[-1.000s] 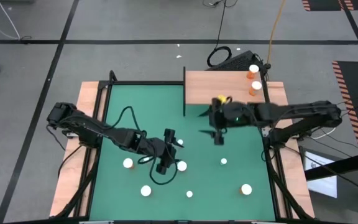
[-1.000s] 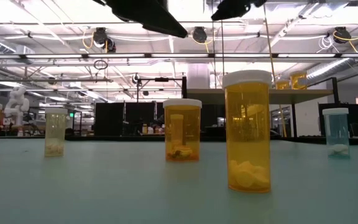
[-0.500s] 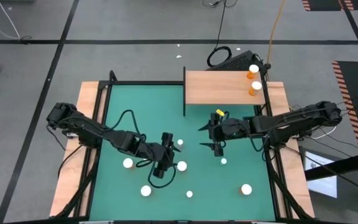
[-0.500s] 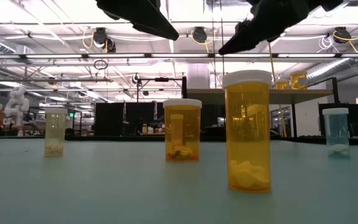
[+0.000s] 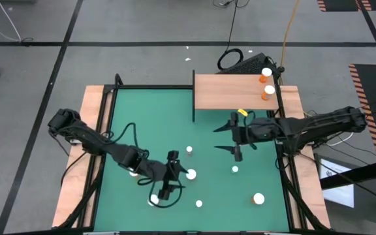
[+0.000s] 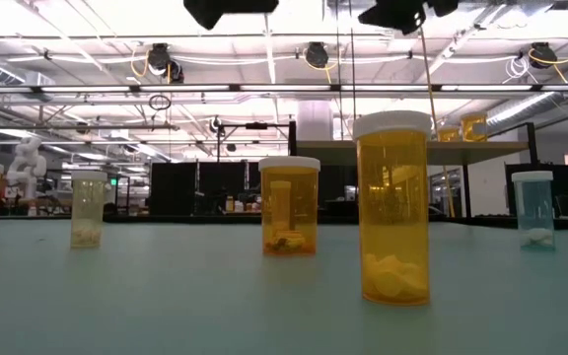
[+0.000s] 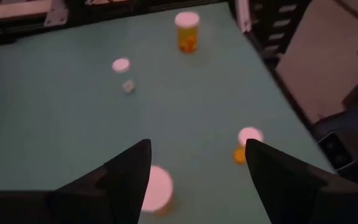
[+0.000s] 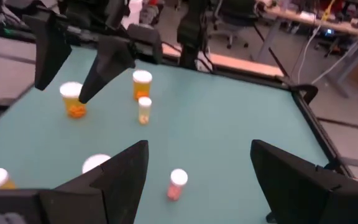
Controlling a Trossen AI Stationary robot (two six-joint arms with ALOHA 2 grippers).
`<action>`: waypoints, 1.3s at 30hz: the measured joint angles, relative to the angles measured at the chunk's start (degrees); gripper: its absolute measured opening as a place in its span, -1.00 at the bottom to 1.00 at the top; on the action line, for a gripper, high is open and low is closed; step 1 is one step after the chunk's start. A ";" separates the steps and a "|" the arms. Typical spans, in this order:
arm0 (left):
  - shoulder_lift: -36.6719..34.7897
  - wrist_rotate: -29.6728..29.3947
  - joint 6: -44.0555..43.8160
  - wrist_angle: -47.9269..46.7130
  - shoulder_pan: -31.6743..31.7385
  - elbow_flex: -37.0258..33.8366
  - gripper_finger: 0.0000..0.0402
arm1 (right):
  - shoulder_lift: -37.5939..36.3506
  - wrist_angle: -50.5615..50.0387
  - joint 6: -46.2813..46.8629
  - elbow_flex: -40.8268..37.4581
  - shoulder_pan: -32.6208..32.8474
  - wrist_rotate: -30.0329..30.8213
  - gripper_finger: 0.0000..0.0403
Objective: Pick and place medicine bottles onto shelf by color
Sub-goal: Put the orange pill bottle on the shelf
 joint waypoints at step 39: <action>22.06 -10.12 -15.78 -22.04 2.53 17.59 0.71 | -1.14 13.33 -17.99 0.00 0.30 -0.17 0.38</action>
